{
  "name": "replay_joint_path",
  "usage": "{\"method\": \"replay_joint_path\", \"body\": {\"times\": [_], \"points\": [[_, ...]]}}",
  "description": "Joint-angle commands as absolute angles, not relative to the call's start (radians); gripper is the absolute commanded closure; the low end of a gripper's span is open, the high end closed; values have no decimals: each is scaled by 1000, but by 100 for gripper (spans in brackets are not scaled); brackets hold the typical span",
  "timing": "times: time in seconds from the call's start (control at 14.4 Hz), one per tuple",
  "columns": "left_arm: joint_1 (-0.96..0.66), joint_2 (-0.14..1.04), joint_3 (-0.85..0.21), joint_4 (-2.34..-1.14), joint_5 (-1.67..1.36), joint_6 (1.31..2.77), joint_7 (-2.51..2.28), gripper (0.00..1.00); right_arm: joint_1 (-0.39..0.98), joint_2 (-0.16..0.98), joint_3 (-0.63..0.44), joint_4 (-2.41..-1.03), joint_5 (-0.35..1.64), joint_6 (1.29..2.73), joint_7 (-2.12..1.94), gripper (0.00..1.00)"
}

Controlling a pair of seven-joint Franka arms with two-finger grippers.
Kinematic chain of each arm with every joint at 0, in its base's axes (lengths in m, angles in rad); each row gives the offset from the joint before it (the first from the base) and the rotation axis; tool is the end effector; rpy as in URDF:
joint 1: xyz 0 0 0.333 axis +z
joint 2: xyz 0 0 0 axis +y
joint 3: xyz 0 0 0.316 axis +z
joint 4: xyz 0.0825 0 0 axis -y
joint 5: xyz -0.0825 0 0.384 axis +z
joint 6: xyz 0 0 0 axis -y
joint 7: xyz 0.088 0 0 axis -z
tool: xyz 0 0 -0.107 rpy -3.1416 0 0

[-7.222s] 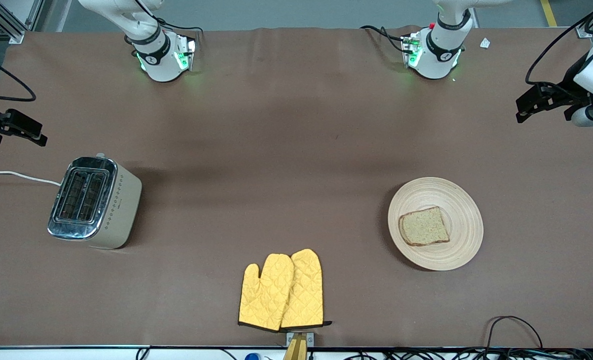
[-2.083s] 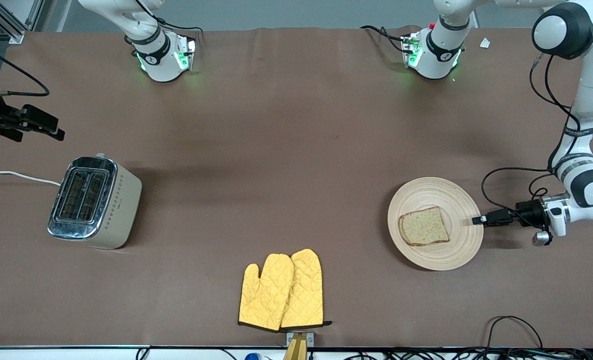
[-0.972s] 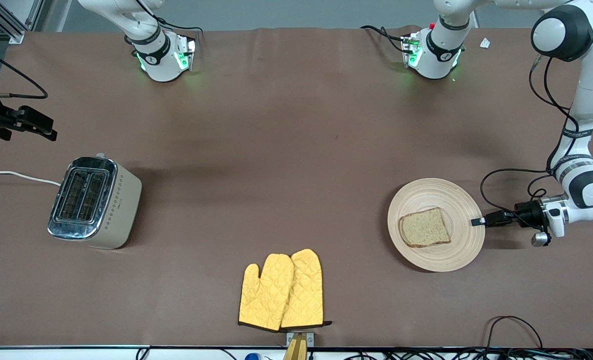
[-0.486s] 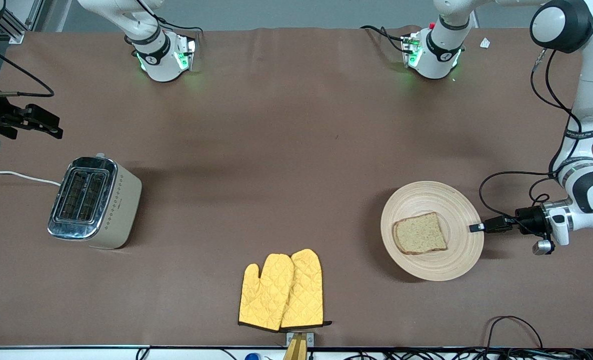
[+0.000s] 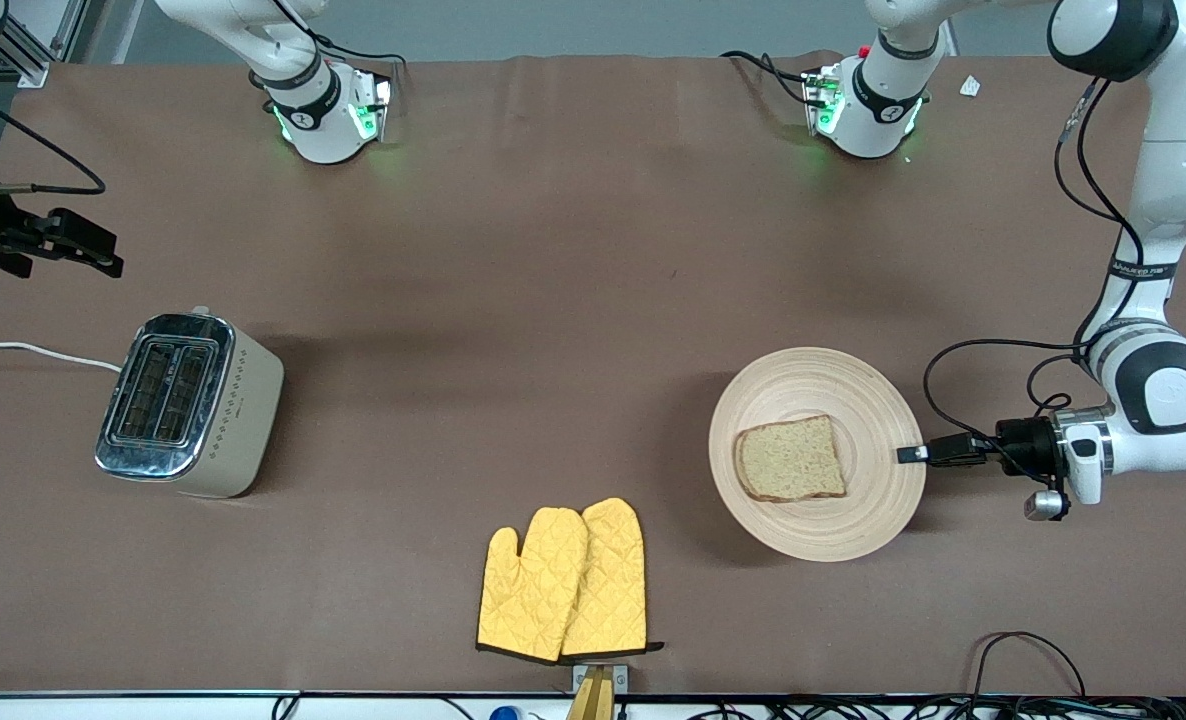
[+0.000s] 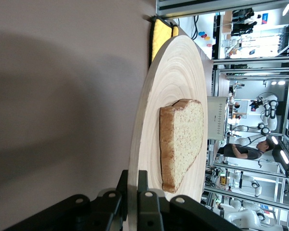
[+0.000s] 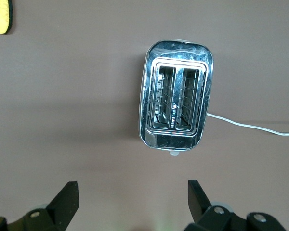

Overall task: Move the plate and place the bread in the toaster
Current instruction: 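Slide the plate with the left gripper toward the table middle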

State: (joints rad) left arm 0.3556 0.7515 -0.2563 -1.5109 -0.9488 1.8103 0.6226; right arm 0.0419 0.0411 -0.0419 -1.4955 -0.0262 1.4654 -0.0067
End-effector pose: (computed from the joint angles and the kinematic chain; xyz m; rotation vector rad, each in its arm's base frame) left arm 0.6853 0.0295 0.2427 2.0314 -0.0195 -0.0167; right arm 0.5565 -0.0025 0.6280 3.1120 0.0075 -0.1109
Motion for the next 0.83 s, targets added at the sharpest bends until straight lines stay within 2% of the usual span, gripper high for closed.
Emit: {"method": "replay_joint_path", "body": {"times": [0.0, 0.49, 0.76], "points": [[295, 629, -258, -1633, -956, 1871, 603, 100, 38, 29, -41, -1497, -38, 1454, -12, 0], [155, 626, -314, -1707, -969, 2003, 601, 98, 52, 31, -41, -1491, -66, 1457, -14, 0], [2, 670, -316, -1712, -1028, 2136, 612, 99, 63, 28, -37, -1493, -63, 1451, 0, 0]]}}
